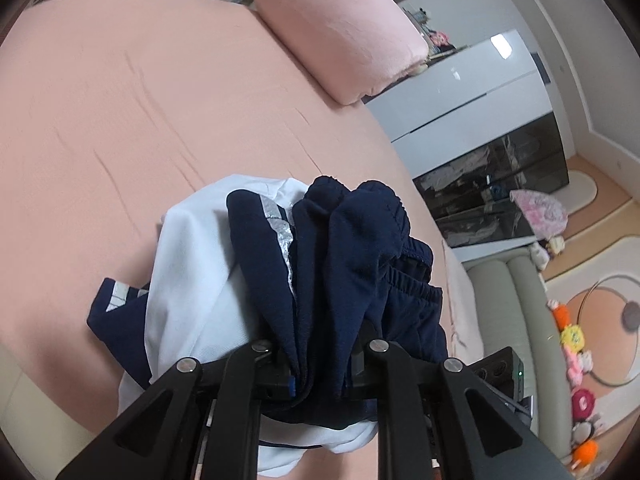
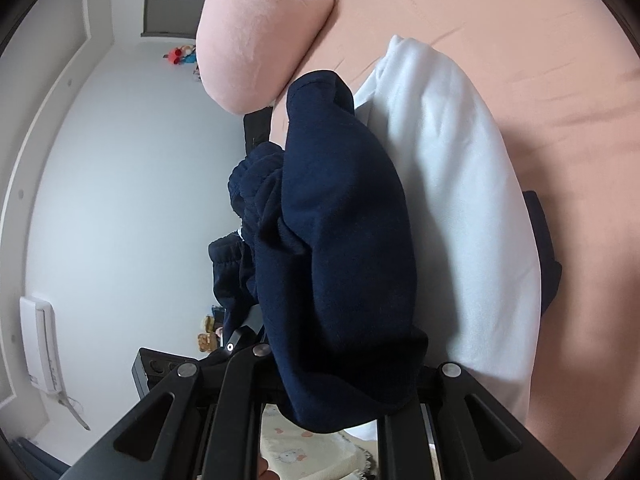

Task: Fold clothes
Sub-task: 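Lower the navy shorts onto the white garment with both grippers, then open both grippers and release the shorts onto the white garment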

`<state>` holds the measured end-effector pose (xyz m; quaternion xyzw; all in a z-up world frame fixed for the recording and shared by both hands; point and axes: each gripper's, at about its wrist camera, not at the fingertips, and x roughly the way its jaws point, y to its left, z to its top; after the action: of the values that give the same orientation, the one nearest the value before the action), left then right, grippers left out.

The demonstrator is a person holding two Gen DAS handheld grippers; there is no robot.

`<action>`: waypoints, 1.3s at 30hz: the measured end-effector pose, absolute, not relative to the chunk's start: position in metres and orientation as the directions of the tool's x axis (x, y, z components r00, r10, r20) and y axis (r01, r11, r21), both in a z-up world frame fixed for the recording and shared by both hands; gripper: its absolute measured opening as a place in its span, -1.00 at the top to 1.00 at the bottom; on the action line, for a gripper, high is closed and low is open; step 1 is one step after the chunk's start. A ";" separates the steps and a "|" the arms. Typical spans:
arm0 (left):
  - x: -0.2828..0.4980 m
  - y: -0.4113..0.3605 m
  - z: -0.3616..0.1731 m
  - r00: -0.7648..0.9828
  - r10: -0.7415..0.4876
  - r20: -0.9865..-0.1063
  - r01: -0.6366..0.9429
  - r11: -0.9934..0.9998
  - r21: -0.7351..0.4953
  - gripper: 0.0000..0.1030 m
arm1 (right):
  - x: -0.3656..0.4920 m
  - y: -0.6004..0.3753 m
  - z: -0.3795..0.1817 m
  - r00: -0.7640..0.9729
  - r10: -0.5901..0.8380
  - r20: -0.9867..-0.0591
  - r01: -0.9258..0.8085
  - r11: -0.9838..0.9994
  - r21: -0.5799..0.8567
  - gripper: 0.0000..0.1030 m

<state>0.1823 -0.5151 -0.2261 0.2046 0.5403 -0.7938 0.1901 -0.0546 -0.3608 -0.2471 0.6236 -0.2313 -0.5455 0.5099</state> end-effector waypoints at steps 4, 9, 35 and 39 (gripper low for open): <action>0.196 -0.520 -0.242 -0.886 -0.065 -0.460 0.462 -0.210 -0.862 0.68 | -0.059 -0.365 -0.253 0.316 -0.844 -0.434 0.239 -0.372 0.897 0.68; 0.209 -0.520 -0.243 -0.902 -0.091 -0.423 0.432 -0.137 -0.892 0.54 | -0.065 -0.365 -0.254 0.330 -0.850 -0.410 0.194 -0.364 0.911 0.37; 0.302 -0.479 -0.142 -0.715 -0.461 -0.526 0.666 -0.220 -0.713 -0.57 | -0.095 -0.265 -0.184 0.035 -0.833 -0.552 0.283 -0.522 0.805 -0.52; 0.290 -0.455 -0.119 -0.654 -0.503 -0.565 0.748 -0.320 -0.581 -0.57 | -0.077 -0.263 -0.158 -0.009 -0.802 -0.597 0.447 -0.537 0.715 -0.52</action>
<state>0.2898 -0.4550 -0.1189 0.1417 0.4323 -0.8001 0.3910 -0.0771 -0.2626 -0.1580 0.5396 -0.1643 -0.6910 0.4520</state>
